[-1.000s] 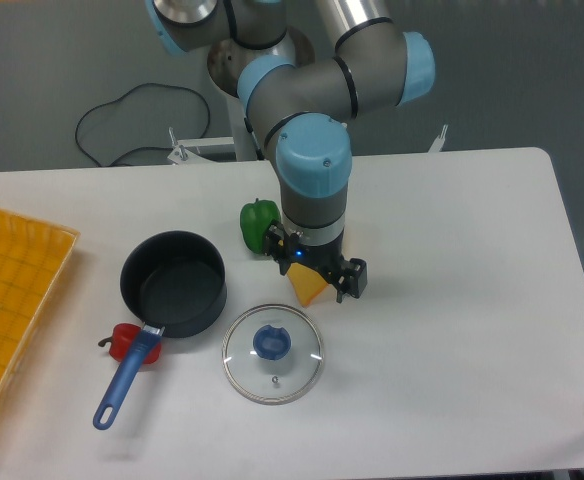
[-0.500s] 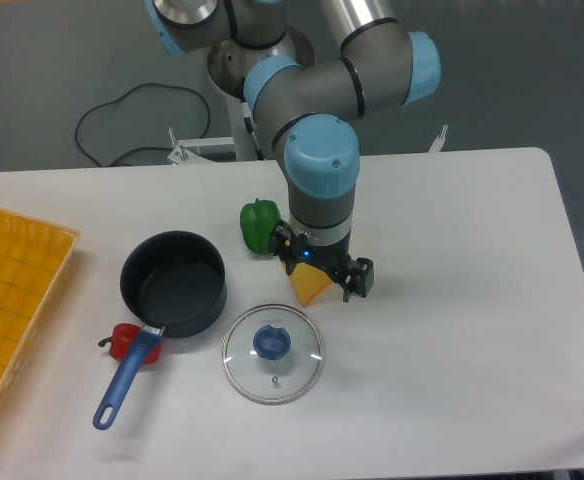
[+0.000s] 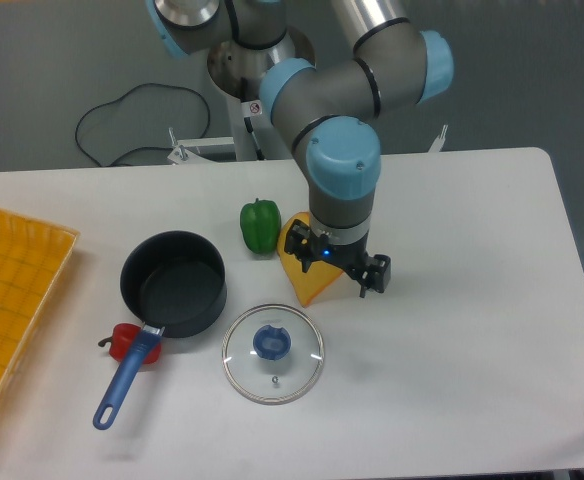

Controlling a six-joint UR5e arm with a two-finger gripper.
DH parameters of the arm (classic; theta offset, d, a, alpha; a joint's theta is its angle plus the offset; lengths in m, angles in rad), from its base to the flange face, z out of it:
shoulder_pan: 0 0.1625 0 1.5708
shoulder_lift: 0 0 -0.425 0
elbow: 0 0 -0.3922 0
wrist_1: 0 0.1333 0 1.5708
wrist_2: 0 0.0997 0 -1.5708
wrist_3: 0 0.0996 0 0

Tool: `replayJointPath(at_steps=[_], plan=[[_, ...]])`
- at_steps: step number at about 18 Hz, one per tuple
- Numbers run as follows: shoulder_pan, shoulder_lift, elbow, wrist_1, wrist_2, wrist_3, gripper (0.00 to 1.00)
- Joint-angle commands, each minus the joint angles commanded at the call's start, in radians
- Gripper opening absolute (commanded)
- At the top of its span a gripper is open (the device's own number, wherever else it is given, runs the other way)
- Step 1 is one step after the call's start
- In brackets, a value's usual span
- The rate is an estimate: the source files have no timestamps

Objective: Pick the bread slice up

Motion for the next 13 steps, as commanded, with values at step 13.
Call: replayJointPath(at_steps=[13], plan=[[0.058, -0.021, -0.021, 0.0, 0.005, 0.16, 1.0]])
